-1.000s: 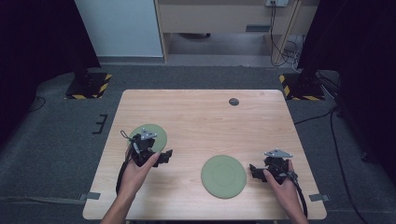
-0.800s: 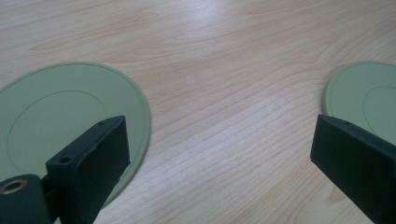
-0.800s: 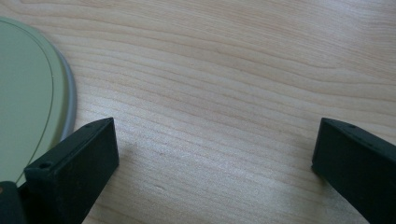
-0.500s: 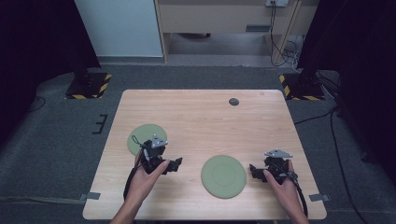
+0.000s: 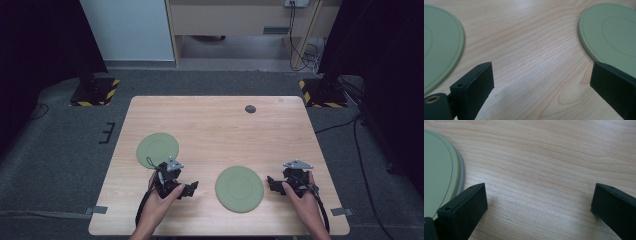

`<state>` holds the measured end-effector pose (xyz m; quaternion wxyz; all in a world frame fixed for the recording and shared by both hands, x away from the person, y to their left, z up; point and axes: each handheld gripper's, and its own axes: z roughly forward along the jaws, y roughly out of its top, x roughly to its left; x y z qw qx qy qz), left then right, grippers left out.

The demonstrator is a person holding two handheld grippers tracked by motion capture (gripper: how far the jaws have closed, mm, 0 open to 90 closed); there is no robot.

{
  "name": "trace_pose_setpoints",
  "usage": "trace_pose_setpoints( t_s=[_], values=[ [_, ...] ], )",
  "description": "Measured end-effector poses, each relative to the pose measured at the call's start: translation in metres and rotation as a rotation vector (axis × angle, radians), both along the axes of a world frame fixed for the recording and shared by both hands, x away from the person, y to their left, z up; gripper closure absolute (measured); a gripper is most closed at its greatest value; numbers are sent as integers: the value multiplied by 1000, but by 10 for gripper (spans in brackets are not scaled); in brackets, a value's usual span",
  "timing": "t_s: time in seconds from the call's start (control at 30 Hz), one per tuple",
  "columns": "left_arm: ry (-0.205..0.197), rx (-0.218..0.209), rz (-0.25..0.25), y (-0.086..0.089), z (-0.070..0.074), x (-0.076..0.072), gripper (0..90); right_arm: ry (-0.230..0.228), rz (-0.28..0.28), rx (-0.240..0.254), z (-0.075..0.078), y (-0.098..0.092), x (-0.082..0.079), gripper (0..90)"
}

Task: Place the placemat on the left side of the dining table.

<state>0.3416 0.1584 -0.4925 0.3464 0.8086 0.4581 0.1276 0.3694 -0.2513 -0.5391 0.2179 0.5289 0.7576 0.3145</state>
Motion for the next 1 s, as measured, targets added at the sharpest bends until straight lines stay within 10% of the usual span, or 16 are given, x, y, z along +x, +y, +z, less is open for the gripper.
trace_pose_setpoints(
  t_s=[0.6,0.8,1.0],
  values=[
    [48,11,13,-11,-31,5,48,0,0,0,0,0,0,8],
    [-37,91,8,-18,-39,3,27,0,1,-1,0,0,0,8],
    [-76,78,10,-19,-44,0,0,2,1,-1,0,0,0,8]
  ],
)
